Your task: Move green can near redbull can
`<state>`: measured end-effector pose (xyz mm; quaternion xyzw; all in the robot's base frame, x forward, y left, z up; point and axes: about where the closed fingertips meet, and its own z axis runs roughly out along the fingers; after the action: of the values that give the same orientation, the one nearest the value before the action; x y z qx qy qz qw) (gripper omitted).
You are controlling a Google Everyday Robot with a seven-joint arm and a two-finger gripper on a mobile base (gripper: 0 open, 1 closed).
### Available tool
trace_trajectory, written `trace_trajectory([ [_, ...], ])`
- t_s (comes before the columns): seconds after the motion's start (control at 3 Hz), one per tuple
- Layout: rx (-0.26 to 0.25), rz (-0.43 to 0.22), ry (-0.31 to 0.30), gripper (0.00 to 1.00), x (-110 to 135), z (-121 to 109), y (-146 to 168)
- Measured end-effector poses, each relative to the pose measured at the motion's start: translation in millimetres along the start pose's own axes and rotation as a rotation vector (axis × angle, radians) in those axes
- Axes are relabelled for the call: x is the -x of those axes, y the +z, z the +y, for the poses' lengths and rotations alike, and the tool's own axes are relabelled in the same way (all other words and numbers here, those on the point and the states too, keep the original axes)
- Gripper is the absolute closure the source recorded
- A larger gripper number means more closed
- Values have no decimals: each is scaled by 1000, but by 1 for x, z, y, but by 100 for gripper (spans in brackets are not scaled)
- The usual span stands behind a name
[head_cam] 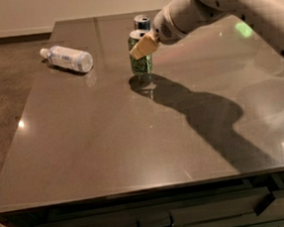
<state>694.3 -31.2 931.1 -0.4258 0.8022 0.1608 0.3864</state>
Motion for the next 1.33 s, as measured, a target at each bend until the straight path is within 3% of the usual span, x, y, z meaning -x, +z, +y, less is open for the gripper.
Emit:
trace_trajectory([
  [0.67,-40,-22,65,100,2,-30,10],
  [1.33,-78,6,78,59,-4,-50,22],
])
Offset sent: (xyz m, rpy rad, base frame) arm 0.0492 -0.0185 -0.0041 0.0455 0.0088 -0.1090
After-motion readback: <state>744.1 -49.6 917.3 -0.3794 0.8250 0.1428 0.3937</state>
